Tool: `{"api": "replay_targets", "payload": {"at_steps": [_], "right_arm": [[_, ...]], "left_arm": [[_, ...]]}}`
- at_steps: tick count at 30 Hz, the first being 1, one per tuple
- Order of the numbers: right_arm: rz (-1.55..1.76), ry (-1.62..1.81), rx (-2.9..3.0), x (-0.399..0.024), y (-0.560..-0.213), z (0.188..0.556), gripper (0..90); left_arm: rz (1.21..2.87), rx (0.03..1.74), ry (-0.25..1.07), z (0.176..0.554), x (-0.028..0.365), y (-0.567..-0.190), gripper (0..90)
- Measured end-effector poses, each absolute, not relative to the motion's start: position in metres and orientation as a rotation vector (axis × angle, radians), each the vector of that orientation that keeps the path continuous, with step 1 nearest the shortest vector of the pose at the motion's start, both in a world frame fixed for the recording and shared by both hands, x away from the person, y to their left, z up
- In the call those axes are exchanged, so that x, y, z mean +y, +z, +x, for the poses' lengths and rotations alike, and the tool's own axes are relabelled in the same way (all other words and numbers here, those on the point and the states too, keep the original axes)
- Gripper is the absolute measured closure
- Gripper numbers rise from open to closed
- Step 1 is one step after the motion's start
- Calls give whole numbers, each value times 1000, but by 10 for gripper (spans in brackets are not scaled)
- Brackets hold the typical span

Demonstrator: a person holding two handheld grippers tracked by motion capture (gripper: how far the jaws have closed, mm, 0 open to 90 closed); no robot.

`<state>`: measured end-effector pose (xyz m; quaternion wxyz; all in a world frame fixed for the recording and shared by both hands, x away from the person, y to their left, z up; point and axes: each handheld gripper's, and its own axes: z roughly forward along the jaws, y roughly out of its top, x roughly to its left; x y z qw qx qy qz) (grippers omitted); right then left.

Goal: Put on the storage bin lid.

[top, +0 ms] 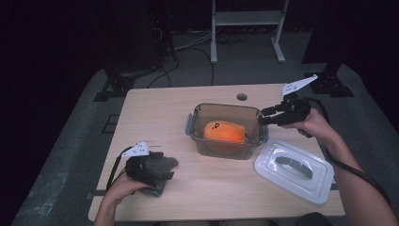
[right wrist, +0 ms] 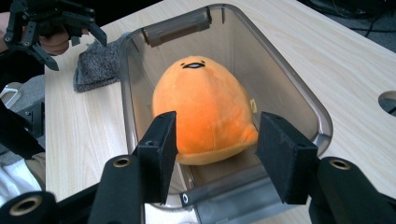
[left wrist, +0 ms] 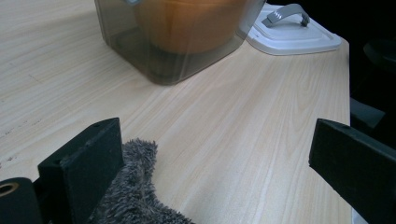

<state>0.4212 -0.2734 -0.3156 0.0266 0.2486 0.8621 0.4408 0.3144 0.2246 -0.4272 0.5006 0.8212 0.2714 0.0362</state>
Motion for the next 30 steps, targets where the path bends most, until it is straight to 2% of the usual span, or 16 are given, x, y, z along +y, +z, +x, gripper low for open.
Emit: {"api": "replay_targets", "payload": {"at_steps": [30], "right_arm": [[893,1378,2625,-311,-339,402,435]], "left_arm": [[1993,655,84,315,222,-428,24]]}}
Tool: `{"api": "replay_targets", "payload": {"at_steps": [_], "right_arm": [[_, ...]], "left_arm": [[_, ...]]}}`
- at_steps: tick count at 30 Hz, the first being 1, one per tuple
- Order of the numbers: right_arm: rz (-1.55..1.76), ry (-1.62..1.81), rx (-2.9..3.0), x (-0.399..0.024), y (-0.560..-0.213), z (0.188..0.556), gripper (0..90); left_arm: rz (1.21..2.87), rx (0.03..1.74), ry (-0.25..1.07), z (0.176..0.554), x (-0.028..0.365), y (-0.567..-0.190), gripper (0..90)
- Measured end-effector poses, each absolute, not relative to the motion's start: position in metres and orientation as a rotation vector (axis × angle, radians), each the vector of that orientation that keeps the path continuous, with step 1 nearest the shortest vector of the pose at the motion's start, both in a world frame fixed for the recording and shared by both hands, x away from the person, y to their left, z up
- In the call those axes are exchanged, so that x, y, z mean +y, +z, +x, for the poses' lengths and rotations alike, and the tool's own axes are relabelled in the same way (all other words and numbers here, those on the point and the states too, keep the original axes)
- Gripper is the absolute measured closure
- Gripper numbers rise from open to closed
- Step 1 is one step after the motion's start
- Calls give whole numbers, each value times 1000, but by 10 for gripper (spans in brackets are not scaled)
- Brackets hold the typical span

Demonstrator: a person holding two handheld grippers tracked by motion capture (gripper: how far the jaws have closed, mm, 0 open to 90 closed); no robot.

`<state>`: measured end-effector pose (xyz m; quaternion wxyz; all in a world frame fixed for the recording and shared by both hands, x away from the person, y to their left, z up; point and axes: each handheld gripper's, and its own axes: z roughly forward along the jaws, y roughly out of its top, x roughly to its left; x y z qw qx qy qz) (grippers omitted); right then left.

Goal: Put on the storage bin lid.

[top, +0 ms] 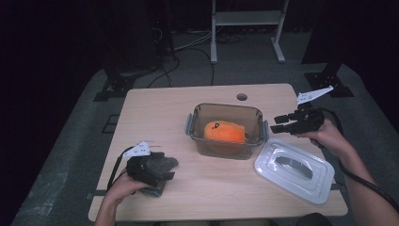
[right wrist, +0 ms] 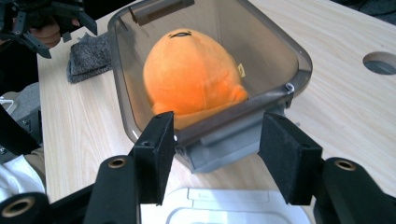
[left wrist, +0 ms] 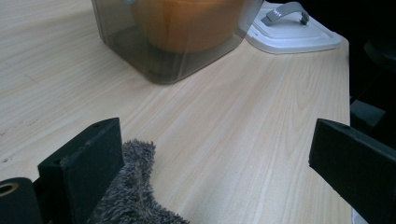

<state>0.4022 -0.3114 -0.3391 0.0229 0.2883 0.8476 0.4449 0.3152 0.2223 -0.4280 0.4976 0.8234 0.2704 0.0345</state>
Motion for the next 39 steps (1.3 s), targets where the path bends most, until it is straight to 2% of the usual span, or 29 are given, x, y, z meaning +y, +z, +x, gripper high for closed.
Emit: {"api": "replay_targets", "payload": {"at_steps": [39], "right_arm": [[1057,1449,2604,-348,-402,371,397]], "left_arm": [[2002,670,89,316,223,-431,24]]}}
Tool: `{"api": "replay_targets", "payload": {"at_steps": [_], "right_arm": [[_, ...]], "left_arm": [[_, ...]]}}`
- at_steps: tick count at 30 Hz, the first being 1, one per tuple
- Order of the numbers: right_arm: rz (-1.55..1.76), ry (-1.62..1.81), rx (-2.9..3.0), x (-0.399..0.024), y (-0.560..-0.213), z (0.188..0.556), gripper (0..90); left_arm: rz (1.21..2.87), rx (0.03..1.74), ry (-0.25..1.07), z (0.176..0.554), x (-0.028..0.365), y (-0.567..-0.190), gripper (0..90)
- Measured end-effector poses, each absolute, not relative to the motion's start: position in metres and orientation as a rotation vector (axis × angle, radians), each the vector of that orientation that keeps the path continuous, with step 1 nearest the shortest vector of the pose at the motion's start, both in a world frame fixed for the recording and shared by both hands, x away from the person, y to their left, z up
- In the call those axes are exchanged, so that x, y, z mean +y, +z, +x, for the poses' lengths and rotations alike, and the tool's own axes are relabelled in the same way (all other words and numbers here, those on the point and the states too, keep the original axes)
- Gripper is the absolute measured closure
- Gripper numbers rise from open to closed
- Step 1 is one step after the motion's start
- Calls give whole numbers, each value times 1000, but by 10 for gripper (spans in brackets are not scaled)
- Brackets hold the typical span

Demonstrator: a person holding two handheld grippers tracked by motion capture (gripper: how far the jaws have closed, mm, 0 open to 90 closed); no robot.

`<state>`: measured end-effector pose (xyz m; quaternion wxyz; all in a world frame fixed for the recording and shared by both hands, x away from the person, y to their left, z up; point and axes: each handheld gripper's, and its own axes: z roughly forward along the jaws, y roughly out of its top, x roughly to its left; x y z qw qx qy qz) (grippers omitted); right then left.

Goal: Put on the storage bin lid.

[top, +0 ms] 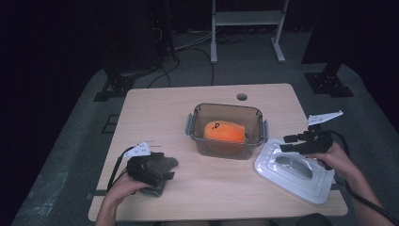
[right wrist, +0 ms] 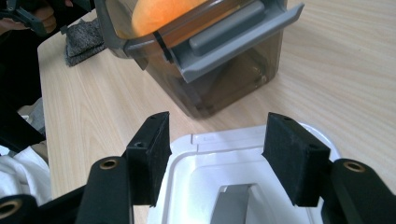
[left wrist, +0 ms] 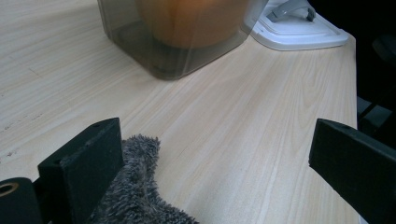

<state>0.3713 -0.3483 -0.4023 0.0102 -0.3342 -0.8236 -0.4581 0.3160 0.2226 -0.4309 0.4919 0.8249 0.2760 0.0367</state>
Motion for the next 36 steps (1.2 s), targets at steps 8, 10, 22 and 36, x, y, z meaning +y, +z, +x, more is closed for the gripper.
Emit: {"api": "replay_targets", "payload": {"at_steps": [8,10,22,36], "right_arm": [[-1073,-1449,-2528,-355,-417,363,398],[-1080,-1447,-2519,-357,-421,362,398],[-1101,-1469,-2480,-364,-433,350,398],[-1108,-1517,-2452,-371,-440,335,397]], "left_arm": [[2005,668,91,316,223,-431,24],[2005,668,91,316,223,-431,24],[2011,670,94,316,221,-431,24],[2013,665,94,316,221,-432,24]]}}
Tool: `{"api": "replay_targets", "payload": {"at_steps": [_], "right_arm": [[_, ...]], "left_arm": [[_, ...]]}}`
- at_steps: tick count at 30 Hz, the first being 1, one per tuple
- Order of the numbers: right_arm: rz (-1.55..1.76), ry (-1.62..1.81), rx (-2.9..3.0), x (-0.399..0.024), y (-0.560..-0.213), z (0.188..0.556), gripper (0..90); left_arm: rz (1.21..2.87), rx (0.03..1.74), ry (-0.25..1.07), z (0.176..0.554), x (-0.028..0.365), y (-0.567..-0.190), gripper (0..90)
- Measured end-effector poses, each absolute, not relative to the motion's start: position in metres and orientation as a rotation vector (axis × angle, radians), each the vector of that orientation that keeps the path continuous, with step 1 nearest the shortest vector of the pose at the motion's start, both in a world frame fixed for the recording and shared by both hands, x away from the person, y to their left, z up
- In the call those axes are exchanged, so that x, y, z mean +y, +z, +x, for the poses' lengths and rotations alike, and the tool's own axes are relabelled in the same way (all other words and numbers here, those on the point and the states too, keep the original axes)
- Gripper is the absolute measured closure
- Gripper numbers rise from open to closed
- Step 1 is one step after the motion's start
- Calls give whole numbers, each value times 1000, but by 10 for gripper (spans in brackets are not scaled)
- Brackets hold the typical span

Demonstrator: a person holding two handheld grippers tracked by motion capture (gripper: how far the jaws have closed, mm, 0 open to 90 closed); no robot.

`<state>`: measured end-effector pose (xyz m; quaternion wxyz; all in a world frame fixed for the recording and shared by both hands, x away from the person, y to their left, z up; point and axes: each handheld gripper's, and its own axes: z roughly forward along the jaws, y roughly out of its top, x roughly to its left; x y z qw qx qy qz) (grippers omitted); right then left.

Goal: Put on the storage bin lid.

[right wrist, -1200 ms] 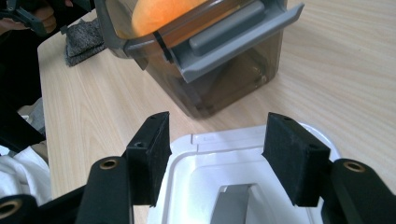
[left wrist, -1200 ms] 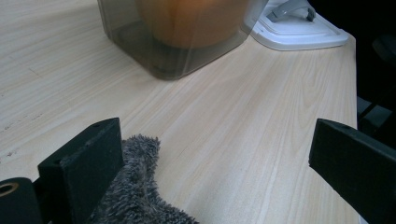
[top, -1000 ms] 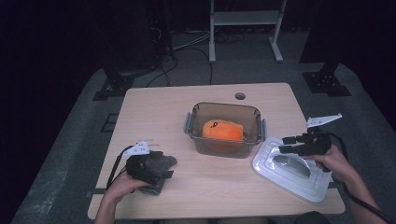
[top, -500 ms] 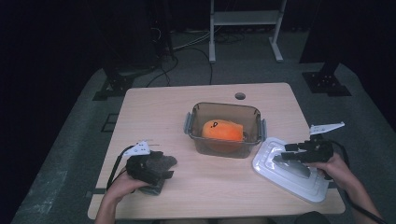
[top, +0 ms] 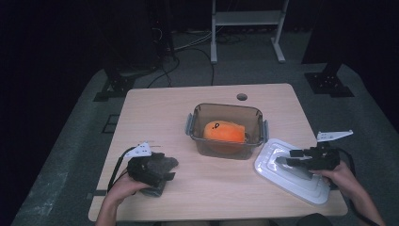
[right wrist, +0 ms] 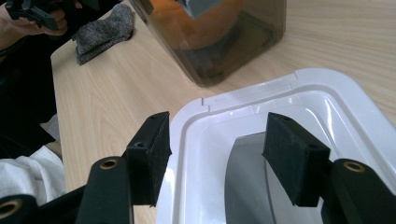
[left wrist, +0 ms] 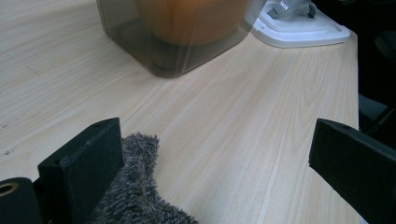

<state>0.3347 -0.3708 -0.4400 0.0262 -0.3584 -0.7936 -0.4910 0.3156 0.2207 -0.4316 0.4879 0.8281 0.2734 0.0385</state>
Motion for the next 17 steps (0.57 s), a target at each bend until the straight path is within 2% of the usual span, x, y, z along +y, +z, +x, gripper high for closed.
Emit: {"api": "replay_targets", "payload": {"at_steps": [17], "right_arm": [[-1090,-1548,-2427,-372,-445,319,392]], "left_arm": [[2022,666,94,316,219,-432,24]]}}
